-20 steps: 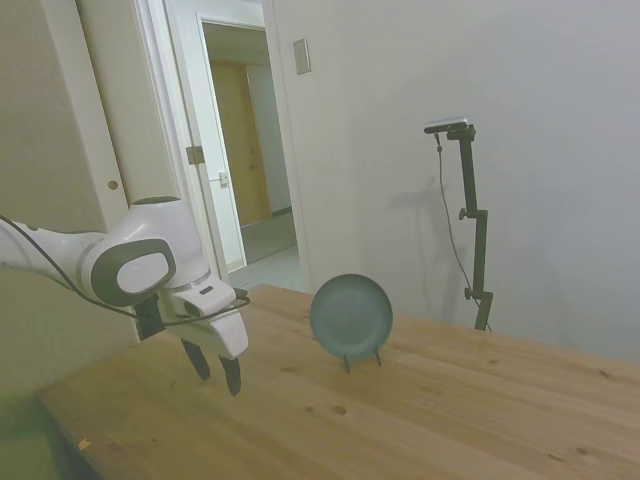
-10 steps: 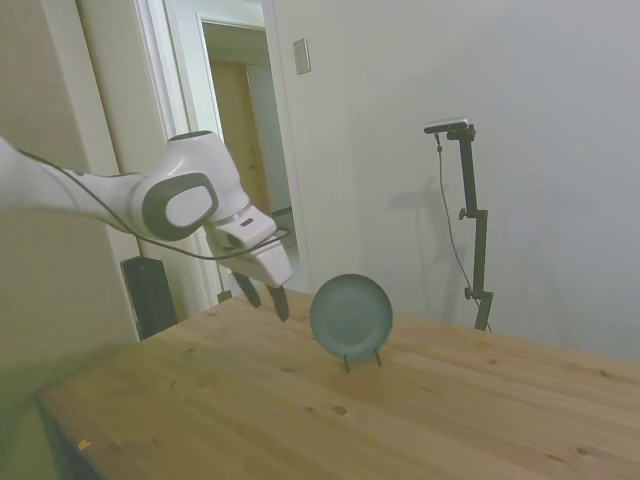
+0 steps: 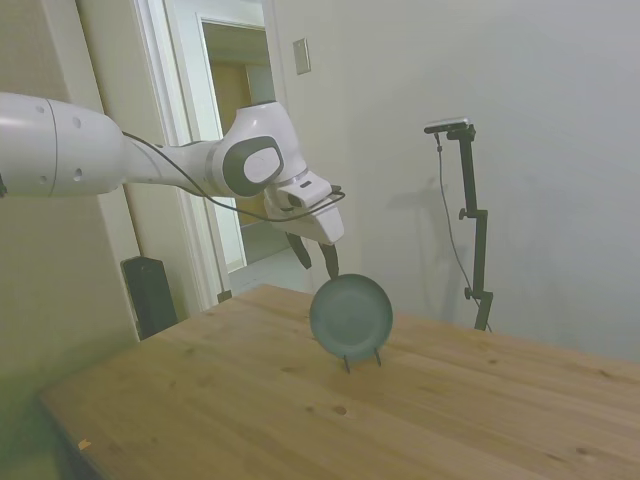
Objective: Unload the plate
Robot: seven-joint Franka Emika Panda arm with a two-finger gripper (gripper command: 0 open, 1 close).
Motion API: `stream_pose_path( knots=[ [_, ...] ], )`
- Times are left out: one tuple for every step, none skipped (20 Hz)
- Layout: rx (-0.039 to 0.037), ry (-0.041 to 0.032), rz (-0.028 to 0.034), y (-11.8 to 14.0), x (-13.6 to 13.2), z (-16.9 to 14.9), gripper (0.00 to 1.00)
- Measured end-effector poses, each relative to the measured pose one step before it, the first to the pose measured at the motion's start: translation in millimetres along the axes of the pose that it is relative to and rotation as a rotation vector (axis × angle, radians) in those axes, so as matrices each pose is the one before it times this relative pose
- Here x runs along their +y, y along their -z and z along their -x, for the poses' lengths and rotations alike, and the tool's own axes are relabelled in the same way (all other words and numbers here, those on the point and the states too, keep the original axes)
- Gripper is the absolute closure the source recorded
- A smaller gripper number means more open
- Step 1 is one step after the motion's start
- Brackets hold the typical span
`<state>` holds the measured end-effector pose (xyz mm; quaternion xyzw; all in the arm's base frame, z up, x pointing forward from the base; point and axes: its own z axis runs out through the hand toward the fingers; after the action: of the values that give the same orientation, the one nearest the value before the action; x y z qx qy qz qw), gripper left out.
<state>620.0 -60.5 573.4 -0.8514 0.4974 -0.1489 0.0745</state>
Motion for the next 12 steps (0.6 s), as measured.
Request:
stream_pose_path(
  knots=[
    [0.00324,-0.00844,-0.00519,-0.75,-3.7,-1.13,0.0],
    [0.00336,-0.01208,-0.00623,-1.57,-4.83,-0.72,0.0],
    [-0.00097,-0.00889,-0.00316,-4.03,-4.81,0.54,0.0],
    [-0.00488,-0.00802,-0.00283,-5.42,-5.32,1.01,0.0],
    [-0.0074,-0.00686,-0.00074,-6.22,-4.5,1.21,0.0],
    [-0.00762,-0.00244,0.00107,-6.45,-4.07,0.47,0.0],
    [-0.00874,-0.00243,0.001,-6.0,-3.23,-0.16,0.0],
    [-0.00798,-0.00398,-0.00018,-4.75,-2.96,-1.12,0.0],
    [-0.00611,-0.0038,0.00119,-4.46,-2.35,-1.65,0.0],
    [-0.00423,-0.00434,0.00243,-4.27,-2.11,-2.5,0.0],
    [-0.00029,-0.00335,0.00032,-4.05,-2.42,-2.72,0.0],
    [-0.00132,-0.00207,0.00222,-5.45,-2.27,-2.28,0.0]
  ],
)
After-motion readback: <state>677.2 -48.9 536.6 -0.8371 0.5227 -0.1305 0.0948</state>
